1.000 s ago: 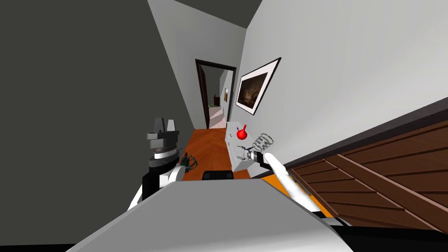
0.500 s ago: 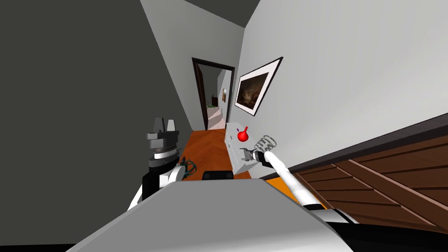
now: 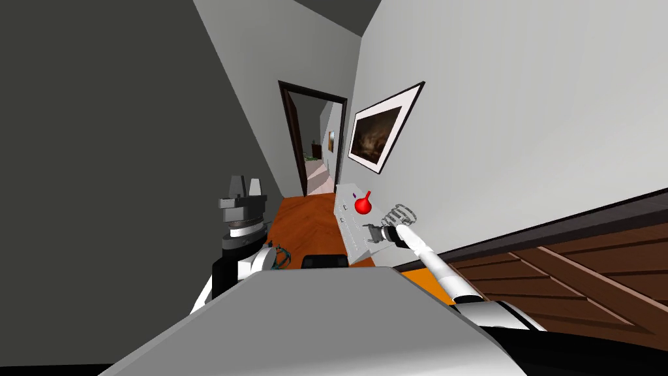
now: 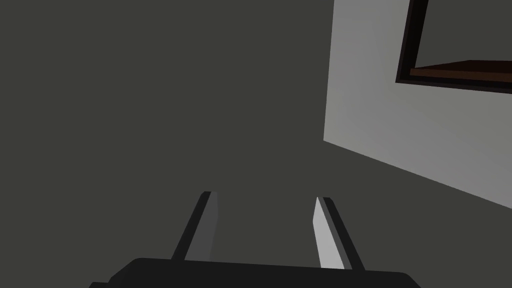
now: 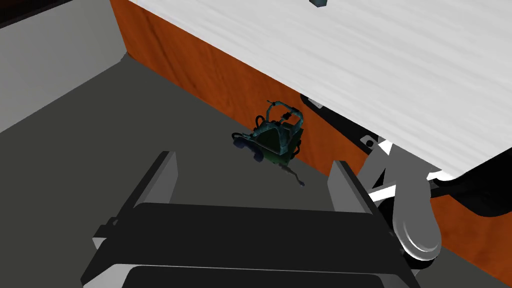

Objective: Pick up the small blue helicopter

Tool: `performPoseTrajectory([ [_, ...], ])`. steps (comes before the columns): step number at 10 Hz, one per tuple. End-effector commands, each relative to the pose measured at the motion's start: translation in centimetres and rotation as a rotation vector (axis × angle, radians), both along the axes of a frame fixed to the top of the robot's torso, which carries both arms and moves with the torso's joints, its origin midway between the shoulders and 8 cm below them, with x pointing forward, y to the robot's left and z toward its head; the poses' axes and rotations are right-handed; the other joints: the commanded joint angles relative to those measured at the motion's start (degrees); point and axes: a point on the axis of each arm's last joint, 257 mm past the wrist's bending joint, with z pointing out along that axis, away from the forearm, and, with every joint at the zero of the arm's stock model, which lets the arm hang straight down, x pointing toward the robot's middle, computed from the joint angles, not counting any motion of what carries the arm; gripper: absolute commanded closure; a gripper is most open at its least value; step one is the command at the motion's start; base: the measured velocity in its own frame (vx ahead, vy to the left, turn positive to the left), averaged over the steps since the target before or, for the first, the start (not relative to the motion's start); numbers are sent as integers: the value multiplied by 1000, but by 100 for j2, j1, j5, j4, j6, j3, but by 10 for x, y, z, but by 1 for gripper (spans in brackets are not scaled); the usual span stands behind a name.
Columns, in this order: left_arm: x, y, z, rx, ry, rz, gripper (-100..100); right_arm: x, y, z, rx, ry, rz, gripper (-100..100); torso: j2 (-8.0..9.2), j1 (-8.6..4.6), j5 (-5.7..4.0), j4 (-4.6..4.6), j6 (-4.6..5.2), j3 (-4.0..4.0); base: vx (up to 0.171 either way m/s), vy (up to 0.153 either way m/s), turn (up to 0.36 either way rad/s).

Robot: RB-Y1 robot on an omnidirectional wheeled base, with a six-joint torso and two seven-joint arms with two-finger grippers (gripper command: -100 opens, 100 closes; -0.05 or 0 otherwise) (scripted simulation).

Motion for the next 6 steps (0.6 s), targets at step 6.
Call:
performPoseTrajectory([
  [6,0,0,0,0,0,0,0,-23,-88,-26,-244,102,54,-100,-16,-3,0,-4,1,-9,129,49,-97],
])
